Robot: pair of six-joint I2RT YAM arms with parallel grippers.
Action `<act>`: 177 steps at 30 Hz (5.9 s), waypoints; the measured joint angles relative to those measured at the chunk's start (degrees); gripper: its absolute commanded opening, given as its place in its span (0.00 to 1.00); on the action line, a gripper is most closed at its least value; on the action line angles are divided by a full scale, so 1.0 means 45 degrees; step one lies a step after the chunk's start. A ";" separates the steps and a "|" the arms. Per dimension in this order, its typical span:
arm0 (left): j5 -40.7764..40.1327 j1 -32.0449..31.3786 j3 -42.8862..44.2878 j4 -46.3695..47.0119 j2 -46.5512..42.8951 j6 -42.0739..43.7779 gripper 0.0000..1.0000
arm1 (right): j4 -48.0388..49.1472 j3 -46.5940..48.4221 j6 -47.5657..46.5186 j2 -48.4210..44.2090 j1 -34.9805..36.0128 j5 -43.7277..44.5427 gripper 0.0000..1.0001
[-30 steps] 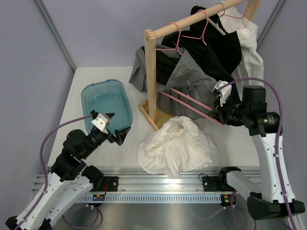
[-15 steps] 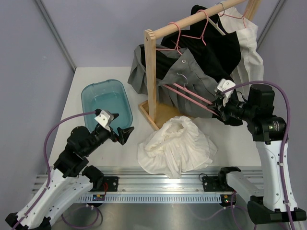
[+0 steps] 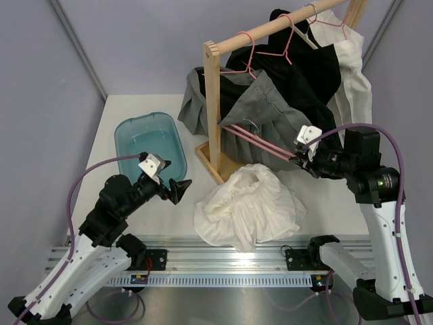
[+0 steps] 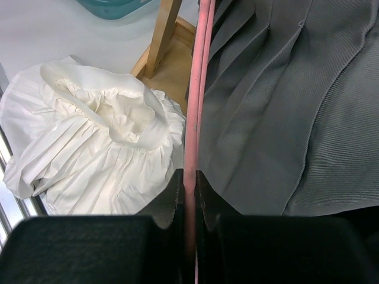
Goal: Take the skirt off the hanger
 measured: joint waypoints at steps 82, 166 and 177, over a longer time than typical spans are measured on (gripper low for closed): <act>-0.0107 0.0000 -0.0306 -0.0126 -0.0831 -0.1894 0.99 | 0.3317 0.7257 0.7679 0.6382 0.4172 0.2987 0.00; -0.4080 0.0117 0.4007 -0.4556 0.2773 -0.5236 0.00 | 0.1967 -0.1744 0.4682 0.0325 -0.0151 -0.0811 0.81; -0.6499 0.2283 1.0788 -0.5906 0.6076 -0.5523 0.00 | 0.2176 -0.2147 0.4789 0.0199 -0.0151 -0.0806 0.81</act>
